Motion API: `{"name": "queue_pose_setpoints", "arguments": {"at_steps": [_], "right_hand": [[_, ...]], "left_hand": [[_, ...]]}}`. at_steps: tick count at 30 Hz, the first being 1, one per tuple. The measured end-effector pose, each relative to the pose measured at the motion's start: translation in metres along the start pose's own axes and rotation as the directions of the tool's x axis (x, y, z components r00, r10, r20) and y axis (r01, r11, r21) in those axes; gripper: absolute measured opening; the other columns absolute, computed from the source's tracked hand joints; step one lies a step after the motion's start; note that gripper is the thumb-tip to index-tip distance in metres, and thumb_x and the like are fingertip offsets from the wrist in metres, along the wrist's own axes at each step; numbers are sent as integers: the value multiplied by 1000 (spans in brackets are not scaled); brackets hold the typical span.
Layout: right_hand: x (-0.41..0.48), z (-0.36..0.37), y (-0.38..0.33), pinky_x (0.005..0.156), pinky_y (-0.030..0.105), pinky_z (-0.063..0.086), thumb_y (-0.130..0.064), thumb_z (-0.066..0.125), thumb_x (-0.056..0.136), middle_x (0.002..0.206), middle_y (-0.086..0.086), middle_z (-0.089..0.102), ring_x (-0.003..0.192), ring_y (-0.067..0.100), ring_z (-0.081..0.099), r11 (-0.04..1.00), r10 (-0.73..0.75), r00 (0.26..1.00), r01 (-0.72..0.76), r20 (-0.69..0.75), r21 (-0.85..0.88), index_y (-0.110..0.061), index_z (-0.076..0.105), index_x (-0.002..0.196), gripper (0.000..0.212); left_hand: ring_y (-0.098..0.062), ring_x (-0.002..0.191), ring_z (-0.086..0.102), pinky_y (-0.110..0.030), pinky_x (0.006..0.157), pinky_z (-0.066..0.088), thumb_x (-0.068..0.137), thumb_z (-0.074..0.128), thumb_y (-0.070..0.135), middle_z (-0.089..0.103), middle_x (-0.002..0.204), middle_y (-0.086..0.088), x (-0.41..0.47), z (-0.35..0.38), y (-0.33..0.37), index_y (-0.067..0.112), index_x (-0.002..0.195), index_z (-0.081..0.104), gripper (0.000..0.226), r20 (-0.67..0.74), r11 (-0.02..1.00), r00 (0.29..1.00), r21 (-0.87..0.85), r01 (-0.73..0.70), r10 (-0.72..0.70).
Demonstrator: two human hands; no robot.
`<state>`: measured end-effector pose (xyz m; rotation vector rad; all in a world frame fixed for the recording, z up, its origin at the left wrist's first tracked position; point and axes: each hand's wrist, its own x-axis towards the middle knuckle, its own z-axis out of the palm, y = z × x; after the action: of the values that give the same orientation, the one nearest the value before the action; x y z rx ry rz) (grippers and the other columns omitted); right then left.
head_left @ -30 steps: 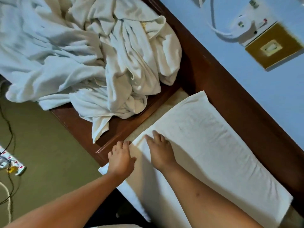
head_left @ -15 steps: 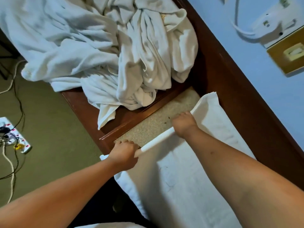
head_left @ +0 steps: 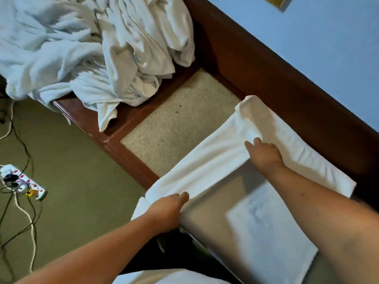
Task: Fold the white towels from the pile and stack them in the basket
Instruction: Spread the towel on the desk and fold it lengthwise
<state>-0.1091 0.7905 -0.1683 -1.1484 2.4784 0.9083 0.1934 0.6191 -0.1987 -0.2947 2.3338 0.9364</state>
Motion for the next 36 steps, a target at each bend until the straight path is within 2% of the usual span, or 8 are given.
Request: {"name": "queue_pose_setpoints", "arguments": {"at_steps": [6,10,14,19,23,27,32,36], "right_hand": [[-85,102,41,86,43,49,-17,37,99,130,20,50,106,38,60,712,439,795,-592,420,378,-21,3,159,69],[-146,133,32,72,37,51,-18,50,97,133,24,53,88,34,58,369,438,582,-811,685,454,-14,-21,156,92],[-217,137,-35,76,34,50,-26,52,95,119,10,61,102,32,61,210,468,696,-686,544,697,-20,51,130,36],[-274,130,-175,63,31,48,-38,61,89,67,5,63,67,17,64,15,166,786,-606,595,796,-15,54,70,31],[-282,127,-256,72,31,53,-39,67,92,88,-2,66,79,13,63,-368,26,648,-702,761,610,-25,60,102,19],[-272,126,-289,80,38,55,-57,72,81,147,1,47,123,23,52,-672,-54,562,-632,826,386,-28,33,150,84],[-253,101,-332,72,46,58,-59,80,66,125,13,57,113,31,57,-932,-322,613,-339,721,-128,-20,58,123,72],[-244,86,-366,57,33,58,-20,65,94,99,10,71,88,26,65,-954,-113,656,139,747,-266,-13,60,124,32]], "left_hand": [[-14,107,59,-32,100,48,90,69,22,57,132,1,-24,89,43,32,144,47,59,445,975,889,-220,-11,110],[-15,100,63,-25,86,47,87,76,29,62,99,7,-33,107,2,24,103,65,19,340,958,913,-94,271,-225],[-25,103,63,-38,87,53,74,86,34,60,120,-6,-34,93,-45,12,115,50,59,-72,756,815,-428,495,-574],[-35,116,58,-49,95,50,78,87,30,55,132,-16,-11,76,-48,10,128,36,74,-31,618,838,-691,376,-545],[-17,76,61,-28,58,45,88,77,37,65,91,-5,-19,76,-53,7,109,60,40,63,858,930,-369,358,-361],[-11,72,63,-23,56,43,92,70,42,70,89,-2,-50,80,-69,17,98,68,26,96,929,970,-281,240,-222],[-14,61,63,-24,49,37,95,67,38,71,80,-7,-77,74,-88,11,97,68,28,106,904,970,-351,242,-219],[-12,63,65,-21,47,38,96,67,31,70,81,-3,-81,69,-89,21,90,67,12,143,899,979,-395,191,-145]]}}
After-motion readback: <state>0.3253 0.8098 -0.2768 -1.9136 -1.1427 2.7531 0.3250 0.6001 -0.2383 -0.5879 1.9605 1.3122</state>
